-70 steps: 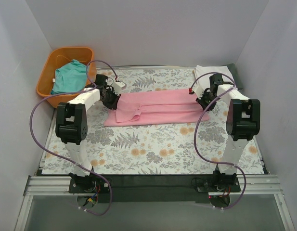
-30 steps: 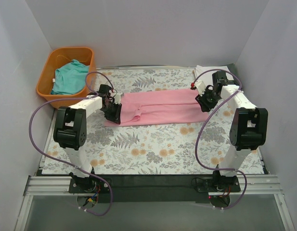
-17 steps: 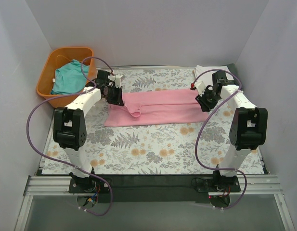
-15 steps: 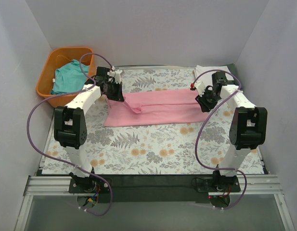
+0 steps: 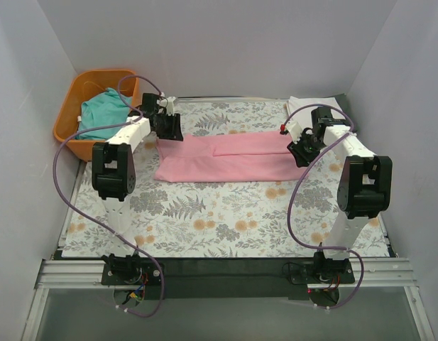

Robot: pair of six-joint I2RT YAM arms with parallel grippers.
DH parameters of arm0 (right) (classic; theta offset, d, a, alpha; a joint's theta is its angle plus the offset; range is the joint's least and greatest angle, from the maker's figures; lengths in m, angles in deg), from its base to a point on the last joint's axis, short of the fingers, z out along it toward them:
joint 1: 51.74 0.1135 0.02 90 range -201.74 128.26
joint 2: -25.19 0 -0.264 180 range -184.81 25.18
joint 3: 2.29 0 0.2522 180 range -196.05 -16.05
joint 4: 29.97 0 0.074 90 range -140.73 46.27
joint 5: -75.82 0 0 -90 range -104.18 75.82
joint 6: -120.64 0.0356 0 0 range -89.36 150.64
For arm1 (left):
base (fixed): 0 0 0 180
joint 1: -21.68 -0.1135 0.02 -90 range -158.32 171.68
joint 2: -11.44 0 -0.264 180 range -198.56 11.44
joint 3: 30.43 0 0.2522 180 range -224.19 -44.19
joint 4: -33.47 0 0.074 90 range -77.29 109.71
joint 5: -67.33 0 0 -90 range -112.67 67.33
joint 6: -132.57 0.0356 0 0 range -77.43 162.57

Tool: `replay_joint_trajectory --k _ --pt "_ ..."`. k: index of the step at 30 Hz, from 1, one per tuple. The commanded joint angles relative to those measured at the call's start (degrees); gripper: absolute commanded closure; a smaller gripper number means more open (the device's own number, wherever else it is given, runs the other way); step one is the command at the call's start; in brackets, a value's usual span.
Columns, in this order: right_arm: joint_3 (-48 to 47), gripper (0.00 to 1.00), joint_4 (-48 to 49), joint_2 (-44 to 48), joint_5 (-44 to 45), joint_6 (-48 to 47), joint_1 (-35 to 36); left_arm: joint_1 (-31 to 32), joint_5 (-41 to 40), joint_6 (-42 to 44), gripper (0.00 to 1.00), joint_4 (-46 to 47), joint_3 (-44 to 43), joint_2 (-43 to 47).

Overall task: Fold and stack the t-shirts
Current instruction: Fold the tshirt

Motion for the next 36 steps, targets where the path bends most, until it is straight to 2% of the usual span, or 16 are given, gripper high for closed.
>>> replay_joint_trajectory --k 1,5,8,12,17,24,36 --pt "-2.17 0.62 -0.37 0.47 -1.34 0.25 0.68 -0.61 -1.62 0.94 0.62 -1.04 3.49 7.69" --pt "-1.91 0.65 -0.37 0.2 -1.61 0.52 1.47 -0.7 -1.79 0.86 0.63 -1.3 10.96 13.23" --pt "-2.08 0.66 -0.2 -1.2 -1.52 0.69 2.44 -0.7 -3.02 1.03 0.55 -1.56 16.76 17.1" --pt "-2.17 0.68 0.94 -4.45 -0.56 1.13 2.79 -0.7 -6.62 3.14 0.52 -0.95 21.6 19.3" --pt "-2.17 0.72 2.26 -8.06 1.82 1.66 2.96 -0.7 -10.76 4.72 0.51 -1.65 24.24 19.04" --pt "-1.12 0.74 2.53 -8.59 3.31 1.66 3.05 -0.7 -12.08 5.34 0.51 -1.3 26.18 20.53" --pt "-0.59 0.77 2.44 -8.5 3.75 1.75 3.14 -1.31 -14.28 4.81 0.5 -0.16 25.04 20.01"
